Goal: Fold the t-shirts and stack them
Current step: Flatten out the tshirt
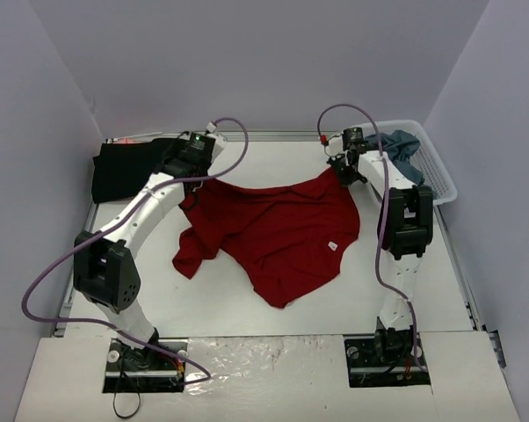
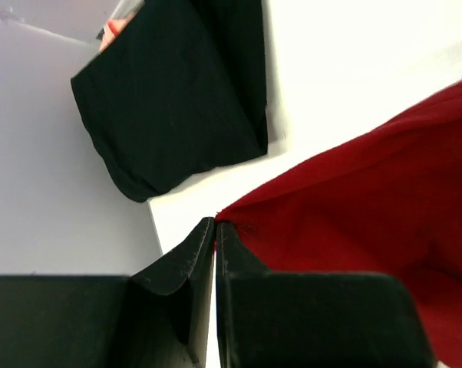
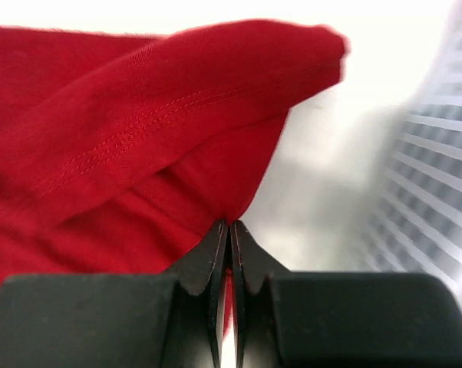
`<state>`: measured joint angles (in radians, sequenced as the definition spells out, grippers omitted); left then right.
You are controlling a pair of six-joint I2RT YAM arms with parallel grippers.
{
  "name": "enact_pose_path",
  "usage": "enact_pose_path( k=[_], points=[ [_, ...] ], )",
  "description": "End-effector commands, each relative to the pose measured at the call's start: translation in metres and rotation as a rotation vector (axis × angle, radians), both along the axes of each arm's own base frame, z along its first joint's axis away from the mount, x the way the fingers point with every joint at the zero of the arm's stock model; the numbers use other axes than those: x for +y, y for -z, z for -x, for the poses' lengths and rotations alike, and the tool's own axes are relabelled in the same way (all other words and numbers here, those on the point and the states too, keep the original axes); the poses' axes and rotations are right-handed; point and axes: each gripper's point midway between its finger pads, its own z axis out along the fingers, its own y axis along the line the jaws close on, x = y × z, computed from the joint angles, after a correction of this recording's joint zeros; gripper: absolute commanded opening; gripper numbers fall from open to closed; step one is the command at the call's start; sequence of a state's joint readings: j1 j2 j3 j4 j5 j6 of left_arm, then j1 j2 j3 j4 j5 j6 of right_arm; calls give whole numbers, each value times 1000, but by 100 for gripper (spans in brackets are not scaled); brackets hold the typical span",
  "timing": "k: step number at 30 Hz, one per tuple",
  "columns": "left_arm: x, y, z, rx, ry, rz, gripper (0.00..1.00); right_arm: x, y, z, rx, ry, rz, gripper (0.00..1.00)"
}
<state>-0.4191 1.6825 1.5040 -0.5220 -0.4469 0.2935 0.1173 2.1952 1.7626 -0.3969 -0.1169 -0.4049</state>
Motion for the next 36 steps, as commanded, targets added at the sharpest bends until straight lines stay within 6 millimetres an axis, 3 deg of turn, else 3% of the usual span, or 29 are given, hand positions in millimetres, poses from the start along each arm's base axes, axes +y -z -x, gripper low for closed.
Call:
enact_pose_path(
  k=[1,3,4,5,6,8,10,11,12,14,15,17,18,19,20,21,22,23,24,27,31,35,36],
  points=[
    [7,-36,-11,-48,-26,118,2,-9,-114,-17,-227,40,4,0],
    [10,-47,-18,-64,-24,142,2,-9,-149,-28,-307,53,-7,0],
    [11,-65,-24,-104,-25,164,2,-11,-166,-31,-345,71,-13,0],
    [11,-71,-27,-112,-31,179,2,-12,-180,-34,-378,79,-23,0],
    [17,-76,-26,-106,-44,182,2,-13,-208,-36,-438,90,-38,0],
    [18,-106,-26,-158,-45,216,2,-14,-236,-35,-494,102,-70,0],
    [23,-119,-18,-175,-43,226,2,-14,-269,-22,-557,102,-90,0],
    [24,-133,-9,-200,-29,239,2,-14,-277,-16,-568,101,-98,0],
    [25,-135,-1,-188,-19,242,2,-15,-302,-1,-614,98,-108,0],
    [28,-148,20,-204,0,259,2,-15,-304,17,-612,93,-115,0],
    [28,-149,29,-202,10,270,2,-15,-328,37,-661,87,-128,0],
    [33,-159,55,-227,28,289,2,-16,-325,59,-653,82,-131,0],
    [34,-162,64,-236,38,297,2,-17,-349,82,-709,79,-148,0],
    [36,-166,72,-249,40,303,2,-17,-354,95,-725,76,-154,0],
    [41,-181,90,-295,49,315,2,-17,-347,105,-711,75,-158,0],
    [44,-178,97,-293,52,307,3,-17,-367,129,-767,71,-179,0],
    [45,-182,105,-309,65,311,2,-18,-373,140,-786,74,-186,0],
    [50,-195,120,-356,81,307,2,-19,-371,149,-789,77,-190,0],
    [53,-197,126,-366,84,302,2,-21,-387,169,-840,84,-198,0],
    [59,-223,150,-448,105,313,2,-28,-404,198,-909,103,-198,0],
    [62,-258,163,-538,124,334,2,-37,-425,214,-978,134,-186,0],
    [64,-266,148,-551,104,305,2,-39,-435,199,-988,146,-164,0],
    [64,-264,142,-548,94,294,2,-38,-433,186,-976,146,-159,0]
  ],
)
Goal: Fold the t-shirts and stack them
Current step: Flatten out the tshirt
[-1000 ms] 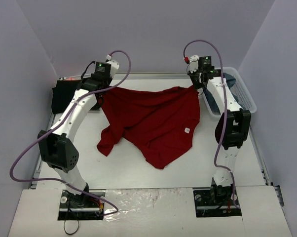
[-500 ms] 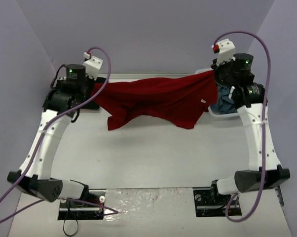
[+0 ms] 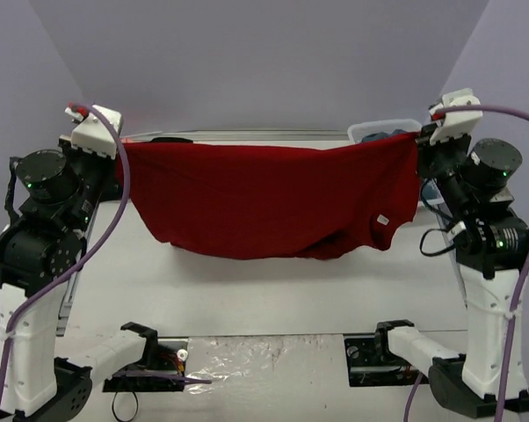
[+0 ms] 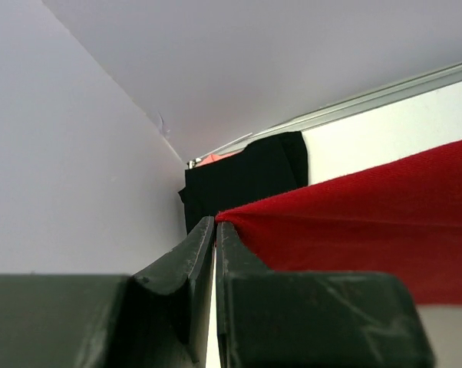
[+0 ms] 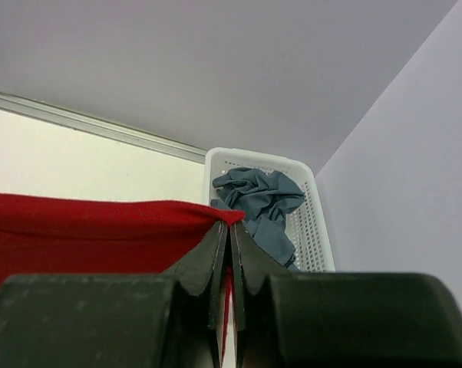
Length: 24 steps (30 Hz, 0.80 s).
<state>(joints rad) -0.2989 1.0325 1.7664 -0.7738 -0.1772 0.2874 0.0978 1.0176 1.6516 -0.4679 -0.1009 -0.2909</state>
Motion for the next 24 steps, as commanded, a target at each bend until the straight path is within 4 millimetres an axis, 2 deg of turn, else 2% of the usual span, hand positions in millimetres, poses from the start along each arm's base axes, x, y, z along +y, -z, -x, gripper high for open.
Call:
enact_pose_path(
  k=[1,4,5,7,8,9,10,12,13,14,15,16,19,20,22,23,24],
  points=[
    [2,12,-34,41,-56,-56,2,-9,3,-43,18,65,11,0],
    [1,33,-63,88,-97,-82,2,-6,23,-80,68,66,33,0],
    [1,42,-73,102,-114,-91,2,-6,37,-100,101,69,47,0],
    [-2,55,-94,121,-136,-107,2,-7,52,-119,131,81,65,0],
    [-1,64,-102,137,-150,-117,2,-7,67,-138,159,90,76,0],
    [1,67,-109,140,-172,-125,2,-8,75,-147,174,91,89,0],
    [0,76,-124,154,-184,-132,2,-6,88,-163,203,89,98,0],
    [-1,86,-142,176,-203,-140,2,-5,98,-178,221,88,107,0],
    [1,86,-148,173,-216,-141,2,-5,92,-185,207,90,105,0],
    [2,79,-153,157,-230,-135,2,-4,101,-197,224,90,109,0],
    [1,86,-164,172,-239,-139,2,-3,100,-202,221,88,108,0],
    [3,84,-169,166,-249,-137,2,-3,97,-213,210,90,108,0],
    [1,73,-183,138,-261,-120,2,-1,90,-228,189,86,107,0],
    [1,69,-185,124,-265,-112,2,0,72,-230,149,86,102,0],
    [1,53,-187,81,-271,-85,2,0,59,-233,120,89,100,0],
    [1,48,-187,64,-277,-74,2,-1,43,-232,84,93,95,0],
    [2,37,-185,28,-283,-47,2,-2,40,-232,76,95,94,0]
  ],
)
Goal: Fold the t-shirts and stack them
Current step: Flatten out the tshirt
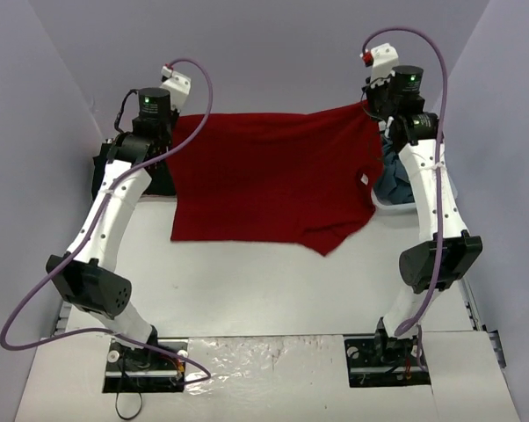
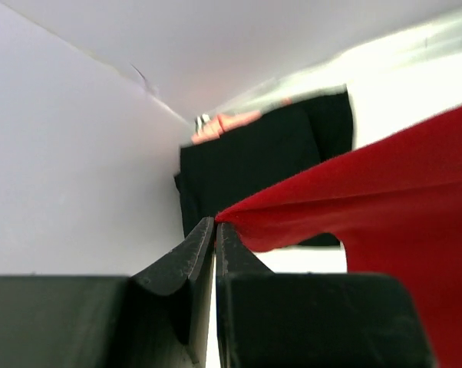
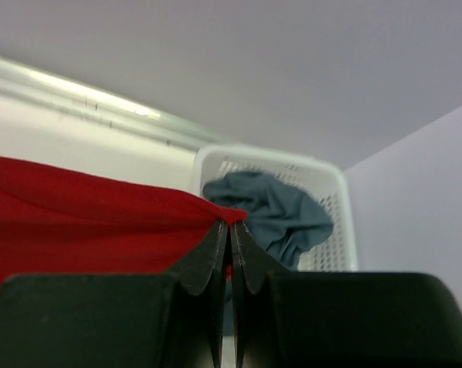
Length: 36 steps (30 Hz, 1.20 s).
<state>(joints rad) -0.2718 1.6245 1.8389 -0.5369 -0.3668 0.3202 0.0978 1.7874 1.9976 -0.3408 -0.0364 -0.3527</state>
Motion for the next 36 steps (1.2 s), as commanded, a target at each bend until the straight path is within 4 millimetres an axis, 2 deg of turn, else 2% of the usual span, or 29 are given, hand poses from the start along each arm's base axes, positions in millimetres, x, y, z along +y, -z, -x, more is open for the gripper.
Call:
enact_pose_path(
  k=[1,3,5,6,7,8,9,10,11,12,13,14,15,16,17,18,20,21,23,25,26,27,28,29,30,31,32,33,36],
  points=[
    [16,-86,11,-265,-76,87,2,-11,-84,2,-226,37,4,0],
    [17,-95,19,-295,-78,113,2,-12,-92,9,-239,38,-1,0],
    [19,-96,27,-294,-77,119,2,-11,-88,17,-229,33,-10,0],
    [19,-89,31,-270,-77,119,2,-10,-67,20,-180,27,-13,0],
    [20,-74,33,-230,-78,110,2,-9,-71,32,-188,22,-20,0],
    [21,-73,42,-227,-74,119,2,-7,-65,39,-172,12,-33,0],
    [22,-67,50,-210,-74,120,2,-6,-37,45,-113,8,-33,0],
    [22,-62,56,-199,-66,122,2,-8,-48,64,-139,7,-41,0],
    [22,-44,64,-161,-55,117,2,-8,-46,75,-137,5,-51,0],
    [23,-55,84,-191,-28,137,2,-9,-44,98,-140,5,-56,0],
    [23,-54,95,-192,-9,143,2,-10,-45,110,-148,4,-60,0],
    [25,-63,117,-222,15,154,2,-12,-49,123,-164,12,-62,0],
    [24,-66,130,-224,44,158,2,-15,-60,148,-202,17,-71,0],
    [25,-71,142,-237,64,161,2,-17,-68,162,-227,20,-74,0],
    [27,-91,166,-298,95,172,2,-19,-77,175,-253,25,-75,0],
    [27,-96,179,-298,119,180,2,-21,-92,198,-291,28,-80,0],
    [33,-113,199,-330,118,190,2,-25,-116,218,-347,36,-88,0],
    [35,-129,207,-371,120,195,2,-27,-126,229,-374,47,-94,0],
    [37,-139,206,-387,117,178,2,-29,-148,239,-427,51,-99,0],
    [38,-148,198,-405,101,169,2,-36,-152,230,-425,87,-78,0],
    [36,-146,184,-394,98,157,3,-37,-158,226,-433,95,-72,0],
    [34,-144,175,-383,94,150,2,-37,-148,207,-394,100,-59,0],
    [33,-141,166,-374,89,145,2,-37,-145,196,-381,104,-46,0],
    [29,-133,148,-352,82,136,2,-36,-140,186,-364,102,-38,0],
    [27,-127,137,-340,84,131,2,-34,-126,162,-327,99,-27,0],
    [24,-115,125,-314,81,122,2,-33,-119,150,-314,98,-22,0],
    [20,-105,105,-297,76,109,2,-32,-109,138,-291,96,-10,0],
    [18,-95,93,-277,71,100,2,-30,-88,113,-254,94,1,0],
    [14,-57,47,-213,51,66,2,-29,-44,68,-183,98,28,0]
  ],
)
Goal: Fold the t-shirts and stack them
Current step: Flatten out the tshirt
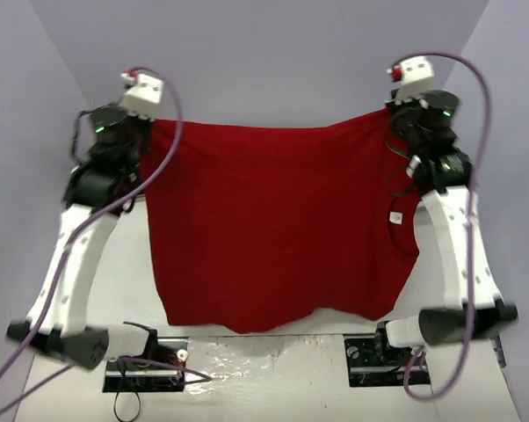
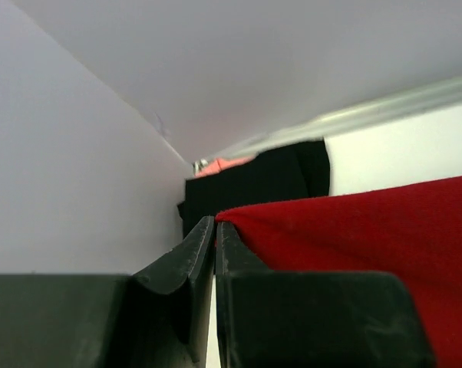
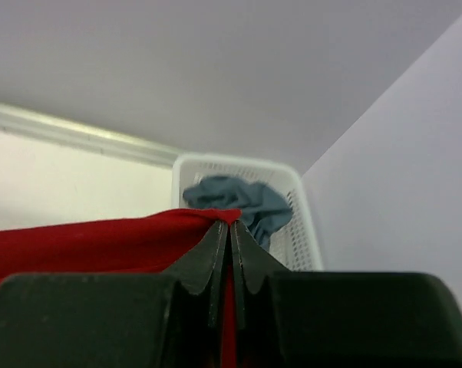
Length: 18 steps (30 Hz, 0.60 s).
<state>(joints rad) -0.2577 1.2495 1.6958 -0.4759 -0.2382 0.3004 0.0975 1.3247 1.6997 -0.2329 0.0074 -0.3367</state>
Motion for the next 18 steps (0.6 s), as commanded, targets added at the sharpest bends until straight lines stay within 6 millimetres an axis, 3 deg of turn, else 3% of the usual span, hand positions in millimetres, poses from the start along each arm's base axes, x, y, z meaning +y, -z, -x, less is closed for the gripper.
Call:
enact_pose_path(
  k=[1,2,3,4,5,6,7,8,9,10,11,12,13,16,18],
  points=[
    [6,46,-57,73,-70,-64,2,-9,62,-59,105,57,54,0],
    [4,62,-80,98,-79,-79,2,-10,74,-69,125,57,63,0],
    [5,71,-92,116,-90,-86,2,-7,99,-88,171,50,72,0],
    [10,79,-103,128,-105,-87,2,-7,103,-97,177,49,77,0],
    [8,100,-124,171,-108,-95,2,-6,115,-107,197,51,84,0],
    [7,113,-135,198,-102,-97,2,-7,143,-122,254,59,102,0],
    [7,125,-145,223,-102,-101,2,-8,147,-131,258,64,109,0],
    [5,158,-161,292,-101,-124,2,-8,158,-138,279,70,116,0],
    [2,165,-171,301,-96,-125,2,-10,184,-151,326,77,135,0],
    [0,176,-177,321,-91,-135,3,-10,194,-157,342,77,139,0],
    [-1,201,-188,363,-85,-153,6,-9,198,-165,345,80,142,9],
    [-4,208,-193,375,-79,-159,34,-11,219,-171,386,89,154,30],
    [-5,216,-196,392,-75,-168,46,-12,226,-174,400,100,157,61],
    [-8,228,-193,419,-64,-189,93,-16,240,-173,435,118,160,89],
    [-10,223,-188,407,-57,-208,98,-14,244,-165,452,103,159,96]
  ],
)
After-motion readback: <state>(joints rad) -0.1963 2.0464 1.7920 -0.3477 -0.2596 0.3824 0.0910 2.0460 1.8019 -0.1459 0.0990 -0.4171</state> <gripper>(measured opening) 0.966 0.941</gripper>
